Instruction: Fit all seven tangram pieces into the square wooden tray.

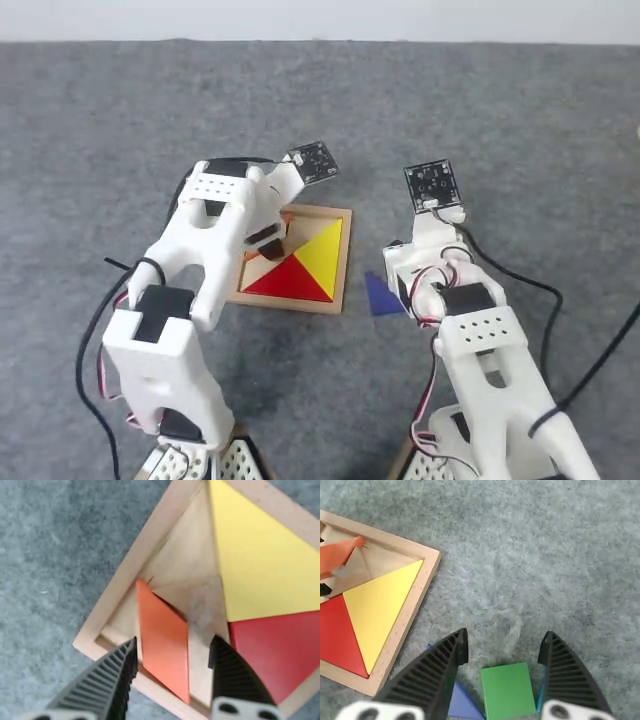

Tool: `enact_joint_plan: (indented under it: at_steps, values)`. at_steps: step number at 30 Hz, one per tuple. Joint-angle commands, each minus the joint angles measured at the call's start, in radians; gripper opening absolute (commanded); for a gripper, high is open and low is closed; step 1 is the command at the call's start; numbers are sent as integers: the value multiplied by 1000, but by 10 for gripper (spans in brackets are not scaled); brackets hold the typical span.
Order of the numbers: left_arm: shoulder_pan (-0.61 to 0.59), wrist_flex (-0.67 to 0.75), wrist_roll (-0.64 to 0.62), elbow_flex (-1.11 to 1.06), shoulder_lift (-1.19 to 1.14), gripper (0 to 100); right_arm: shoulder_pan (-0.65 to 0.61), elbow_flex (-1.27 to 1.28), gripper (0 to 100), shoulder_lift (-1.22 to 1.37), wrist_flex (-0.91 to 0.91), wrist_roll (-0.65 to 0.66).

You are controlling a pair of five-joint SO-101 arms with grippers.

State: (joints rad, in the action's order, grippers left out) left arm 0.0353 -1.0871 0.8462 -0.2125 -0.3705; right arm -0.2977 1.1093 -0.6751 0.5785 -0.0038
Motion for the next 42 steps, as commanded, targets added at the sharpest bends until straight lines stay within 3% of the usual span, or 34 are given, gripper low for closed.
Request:
enact_joint_plan:
  at_steps: [1, 6, 12, 19, 27, 35, 39, 42]
  values:
    - [-3, 15, 17, -12, 3, 228, 7, -3, 241, -39, -16, 11]
    - [-3, 14, -117, 35, 3, 228, 7, -3, 241, -39, -18, 11]
    - [-46, 12, -130, 131, -75, 229, 7, -3, 241, -39, -13, 11]
    - [-37, -218, -34, 377, -255, 228, 7, -3, 241, -39, -15, 11]
    - [-43, -365, -26, 387, -288, 169, 10, -3, 241, -39, -18, 11]
    - [-69, -367, -100, 361, -287, 161, 7, -3, 241, -39, -19, 11]
    - [-41, -364, -109, 361, -279, 20, 7, -3, 241, -39, -19, 11]
    - [-43, -308, -138, 364, -267, 12, 8, -3, 241, -39, -19, 11]
